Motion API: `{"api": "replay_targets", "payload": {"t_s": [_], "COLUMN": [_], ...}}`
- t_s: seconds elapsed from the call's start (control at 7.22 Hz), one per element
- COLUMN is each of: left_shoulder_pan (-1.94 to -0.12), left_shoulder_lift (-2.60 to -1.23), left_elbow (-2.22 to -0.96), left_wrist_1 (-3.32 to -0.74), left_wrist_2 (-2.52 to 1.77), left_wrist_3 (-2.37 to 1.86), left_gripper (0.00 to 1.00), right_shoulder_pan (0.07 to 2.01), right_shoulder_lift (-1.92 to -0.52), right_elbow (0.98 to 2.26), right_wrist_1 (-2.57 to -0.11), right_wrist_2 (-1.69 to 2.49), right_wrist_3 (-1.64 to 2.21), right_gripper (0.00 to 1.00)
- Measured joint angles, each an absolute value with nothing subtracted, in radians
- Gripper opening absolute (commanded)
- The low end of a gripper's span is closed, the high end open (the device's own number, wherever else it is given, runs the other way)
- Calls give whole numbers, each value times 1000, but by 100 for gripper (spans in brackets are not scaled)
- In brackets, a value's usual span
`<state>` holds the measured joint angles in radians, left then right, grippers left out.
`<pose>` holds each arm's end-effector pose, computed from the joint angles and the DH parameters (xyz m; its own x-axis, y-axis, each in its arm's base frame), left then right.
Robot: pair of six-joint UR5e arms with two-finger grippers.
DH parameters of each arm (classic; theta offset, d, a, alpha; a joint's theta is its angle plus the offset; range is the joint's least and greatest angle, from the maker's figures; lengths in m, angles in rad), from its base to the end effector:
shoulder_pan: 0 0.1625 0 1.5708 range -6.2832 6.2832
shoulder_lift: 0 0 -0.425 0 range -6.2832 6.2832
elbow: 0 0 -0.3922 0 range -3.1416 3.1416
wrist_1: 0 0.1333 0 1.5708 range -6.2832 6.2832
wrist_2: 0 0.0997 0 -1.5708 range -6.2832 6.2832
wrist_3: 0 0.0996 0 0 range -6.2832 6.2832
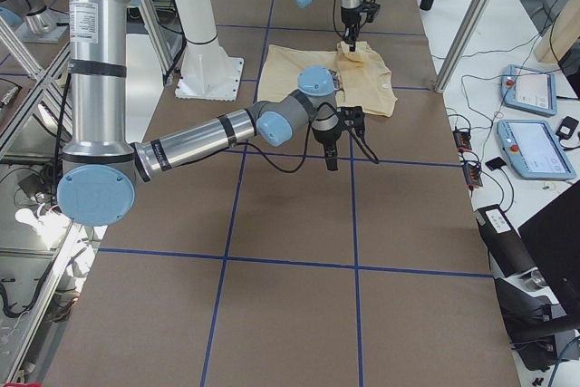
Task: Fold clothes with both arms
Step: 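Grasp the sleeve with the left gripper and fold it across the shirt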
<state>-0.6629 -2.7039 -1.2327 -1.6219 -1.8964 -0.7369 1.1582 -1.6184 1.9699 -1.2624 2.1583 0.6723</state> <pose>0.5652 -0.5700 0.0506 0.6431 0.3881 -0.6602 -0.1220 0.9030 0.4120 -0.1200 -0.4688 0.4564 0.6873 -0.0539 0.7244 -0.1421 0.9680 0.2069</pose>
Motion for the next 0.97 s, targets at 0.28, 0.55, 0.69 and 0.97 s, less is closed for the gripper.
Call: {"api": "replay_targets", "payload": {"t_s": [0.28,0.55,0.69,0.97], "left_shoulder_pan": [-607,-587,-585,-585], "left_shoulder_lift": [-2822,-2846,-2844,-2772], "left_elbow": [-1042,-997,-1007,-1115], "left_wrist_1": [-1718,-1783,-1790,-1787], "left_wrist_2": [-1863,-1858,-1859,-1860], "left_wrist_3": [-882,-937,-937,-929], "left_gripper": [100,100,100,100], "right_shoulder_pan": [1158,1158,1158,1144], "right_shoulder_lift": [-1618,-1618,-1612,-1573], "right_elbow": [1969,1968,1969,1977], "right_wrist_1": [-1262,-1262,-1262,-1262], "right_wrist_2": [2158,2158,2158,2158], "right_wrist_3": [673,674,679,775], "right_gripper": [100,100,100,100]}}
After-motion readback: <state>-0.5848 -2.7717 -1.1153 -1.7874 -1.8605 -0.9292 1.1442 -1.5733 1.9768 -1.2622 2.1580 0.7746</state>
